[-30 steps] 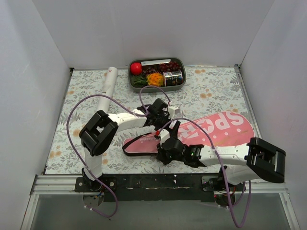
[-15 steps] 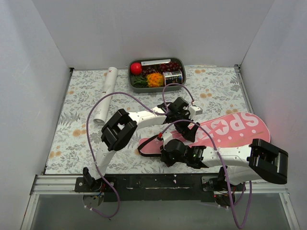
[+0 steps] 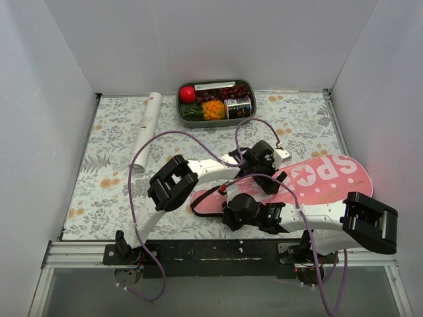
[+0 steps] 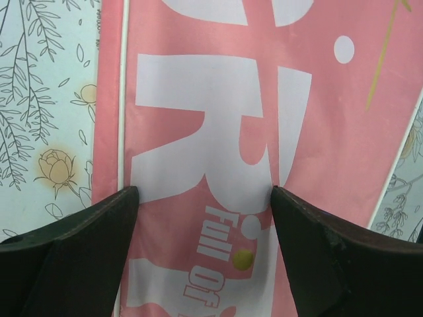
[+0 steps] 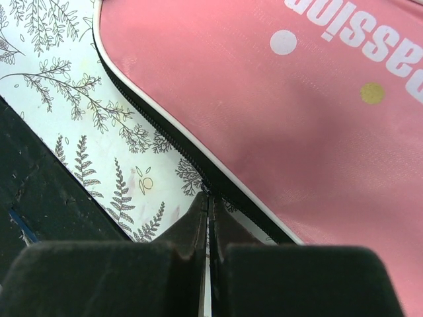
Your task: Pack up the badminton gear
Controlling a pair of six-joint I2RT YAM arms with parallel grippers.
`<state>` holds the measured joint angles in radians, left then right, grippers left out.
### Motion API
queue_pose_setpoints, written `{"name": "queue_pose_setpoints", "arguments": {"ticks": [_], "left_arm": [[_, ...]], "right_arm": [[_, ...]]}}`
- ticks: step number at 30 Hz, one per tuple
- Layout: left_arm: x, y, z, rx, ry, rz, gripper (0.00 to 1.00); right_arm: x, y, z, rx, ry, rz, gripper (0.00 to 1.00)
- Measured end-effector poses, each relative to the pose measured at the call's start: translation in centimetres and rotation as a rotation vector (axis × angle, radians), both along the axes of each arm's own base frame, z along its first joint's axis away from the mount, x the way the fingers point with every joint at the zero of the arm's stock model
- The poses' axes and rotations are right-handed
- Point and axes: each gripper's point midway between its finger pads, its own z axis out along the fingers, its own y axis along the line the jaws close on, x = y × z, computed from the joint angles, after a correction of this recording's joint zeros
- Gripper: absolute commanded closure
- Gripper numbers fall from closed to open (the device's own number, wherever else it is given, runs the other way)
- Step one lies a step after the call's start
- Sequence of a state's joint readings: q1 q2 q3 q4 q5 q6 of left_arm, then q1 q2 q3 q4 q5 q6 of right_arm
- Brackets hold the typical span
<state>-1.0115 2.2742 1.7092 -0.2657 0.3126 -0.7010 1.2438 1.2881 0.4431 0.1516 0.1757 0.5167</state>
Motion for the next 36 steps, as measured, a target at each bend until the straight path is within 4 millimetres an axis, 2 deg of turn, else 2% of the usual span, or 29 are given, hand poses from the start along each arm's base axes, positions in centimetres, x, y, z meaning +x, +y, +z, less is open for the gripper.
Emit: {"name": "queue_pose_setpoints", "arguments": {"ticks": [2, 5, 6, 8, 9, 14, 20, 24, 28, 33, 36], "left_arm": [[0.3, 0.0, -0.3, 0.007, -0.012, 0.02, 0.32], [0.5, -0.3, -0.5, 0.007, -0.003, 0.037, 0.51], [0.7, -0.4, -0.4, 0.005, 0.0, 0.045, 0.65], [0.9, -0.7, -0.5, 0.001, 0.005, 0.058, 0.77], [0.9, -0.9, -0.5, -0.004, 0.017, 0.057, 0.87], [0.8, -1.4, -0.7, -0.004, 0.06, 0.082, 0.98], [1.2, -0.8, -0.7, -0.008, 0.108, 0.16, 1.0], [2.1, 1.0, -0.8, -0.031, 0.149, 0.251, 1.0], [4.6, 5.0, -0.8, -0.041, 0.183, 0.4, 1.0], [8.2, 10.1, -0.8, -0.048, 0.209, 0.602, 1.0], [9.6, 12.1, -0.8, -0.058, 0.223, 0.682, 1.0]], "right_arm": [[0.0, 0.0, 0.0, 0.0, 0.0, -0.001, 0.99], [0.1, -0.1, -0.1, -0.001, 0.001, -0.007, 0.99], [0.1, -0.1, -0.1, 0.0, 0.001, -0.011, 0.99], [0.2, -0.1, -0.1, -0.001, 0.0, -0.016, 0.99], [0.2, -0.1, -0.1, 0.001, 0.0, -0.017, 0.99], [0.0, 1.4, -0.2, 0.002, -0.001, 0.003, 0.99], [-1.0, 3.2, -0.1, 0.0, 0.001, 0.049, 0.99], [-2.3, 3.7, -0.1, 0.008, 0.028, 0.101, 0.99], [-3.3, 4.4, 0.1, 0.025, 0.049, 0.14, 0.99], [-3.4, 4.8, 0.2, 0.029, 0.053, 0.148, 0.99], [-3.6, 5.1, 0.4, 0.032, 0.052, 0.155, 0.99]]}}
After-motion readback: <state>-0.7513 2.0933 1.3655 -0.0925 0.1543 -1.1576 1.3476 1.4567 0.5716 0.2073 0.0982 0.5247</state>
